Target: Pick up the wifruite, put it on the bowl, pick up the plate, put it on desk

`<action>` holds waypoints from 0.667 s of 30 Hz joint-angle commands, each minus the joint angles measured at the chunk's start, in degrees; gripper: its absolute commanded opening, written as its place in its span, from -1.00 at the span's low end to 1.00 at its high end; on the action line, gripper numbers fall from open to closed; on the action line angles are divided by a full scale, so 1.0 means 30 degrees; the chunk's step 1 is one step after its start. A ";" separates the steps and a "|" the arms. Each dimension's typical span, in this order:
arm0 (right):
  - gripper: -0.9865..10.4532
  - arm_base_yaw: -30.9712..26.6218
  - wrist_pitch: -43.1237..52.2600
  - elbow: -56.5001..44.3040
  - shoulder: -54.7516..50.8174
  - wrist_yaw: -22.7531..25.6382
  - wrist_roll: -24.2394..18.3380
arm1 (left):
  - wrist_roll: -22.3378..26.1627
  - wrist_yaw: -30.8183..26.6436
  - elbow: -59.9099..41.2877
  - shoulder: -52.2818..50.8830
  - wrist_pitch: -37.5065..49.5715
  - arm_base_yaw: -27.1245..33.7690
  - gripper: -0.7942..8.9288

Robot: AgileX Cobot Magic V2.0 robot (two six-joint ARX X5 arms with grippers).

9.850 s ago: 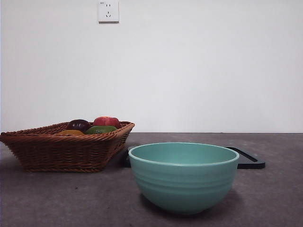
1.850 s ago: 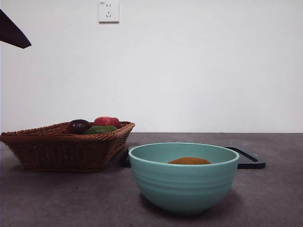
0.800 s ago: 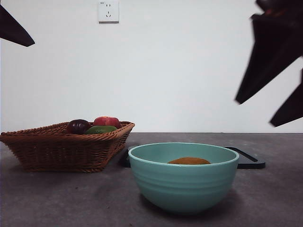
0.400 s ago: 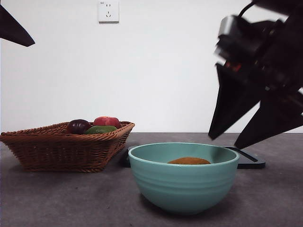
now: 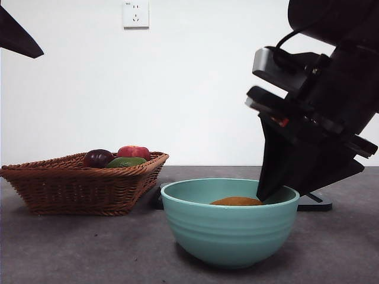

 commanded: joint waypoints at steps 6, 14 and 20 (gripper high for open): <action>-0.79 0.0204 0.0430 0.0109 0.0342 0.0015 0.0197 | 0.0393 0.0117 0.0146 0.0102 0.0109 -0.0138 0.00; -0.81 0.0437 0.0882 0.0124 0.0328 -0.0379 0.0204 | 0.0452 0.0117 0.0146 0.0102 0.0117 -0.0138 0.00; -0.81 0.0554 0.0838 0.0823 0.0291 -0.0481 0.0255 | 0.0452 0.0117 0.0146 0.0102 0.0109 -0.0138 0.00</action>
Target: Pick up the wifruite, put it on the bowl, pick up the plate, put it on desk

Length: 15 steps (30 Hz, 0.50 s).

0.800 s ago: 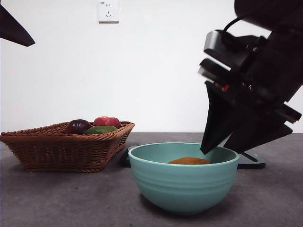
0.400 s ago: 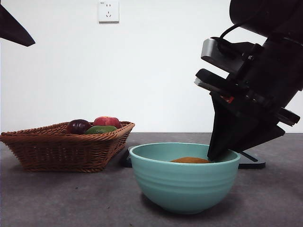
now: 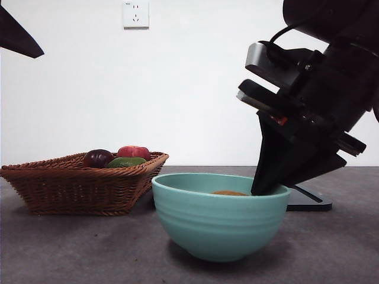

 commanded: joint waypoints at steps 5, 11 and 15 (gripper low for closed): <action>-0.81 -0.0189 -0.0772 0.2069 0.0270 0.0087 0.0138 | 0.0372 0.0117 0.0146 0.0102 0.0102 -0.0138 0.00; -0.81 -0.1552 -0.1668 0.4080 0.0940 0.0146 -0.0612 | 0.0372 0.0117 0.0146 0.0102 0.0102 -0.0138 0.00; -0.81 -0.2557 -0.1989 0.5639 0.2208 0.0146 -0.1275 | 0.0364 0.0117 0.0146 0.0102 0.0095 -0.0138 0.00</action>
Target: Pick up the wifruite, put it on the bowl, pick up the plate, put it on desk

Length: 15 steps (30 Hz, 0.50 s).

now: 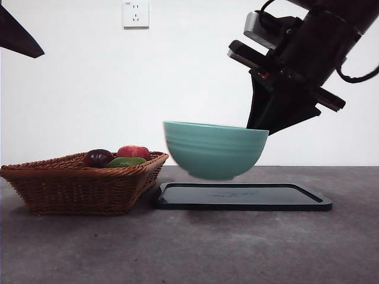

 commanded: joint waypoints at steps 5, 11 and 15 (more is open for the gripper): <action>-0.81 -0.1311 0.0131 0.2725 0.2973 0.0066 -0.1435 | 0.0240 0.0117 0.0146 0.0102 0.0095 -0.0138 0.00; -0.81 -0.2390 0.0146 0.4809 0.5479 0.0058 -0.1923 | 0.0240 0.0117 0.0146 0.0102 0.0087 -0.0138 0.00; -0.81 -0.2943 0.0175 0.5850 0.6841 0.0044 -0.1974 | 0.0248 0.0117 0.0146 0.0102 0.0095 -0.0138 0.00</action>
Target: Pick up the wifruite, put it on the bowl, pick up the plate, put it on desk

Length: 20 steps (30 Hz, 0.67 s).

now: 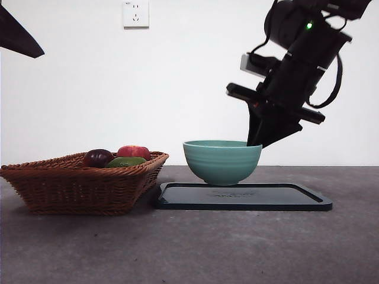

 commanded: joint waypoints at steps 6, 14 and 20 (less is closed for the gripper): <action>-0.81 -0.0590 0.0328 0.1421 0.2098 -0.0095 -0.0306 | 0.0240 0.0109 0.0146 0.0102 0.0102 -0.0138 0.00; -0.81 -0.0699 0.0248 0.1479 0.2463 -0.0109 -0.0663 | 0.0240 0.0109 0.0146 0.0102 0.0109 -0.0138 0.00; -0.79 -0.0699 0.0182 0.1472 0.2543 -0.0102 -0.0648 | 0.0233 0.0109 0.0146 0.0102 0.0102 -0.0138 0.00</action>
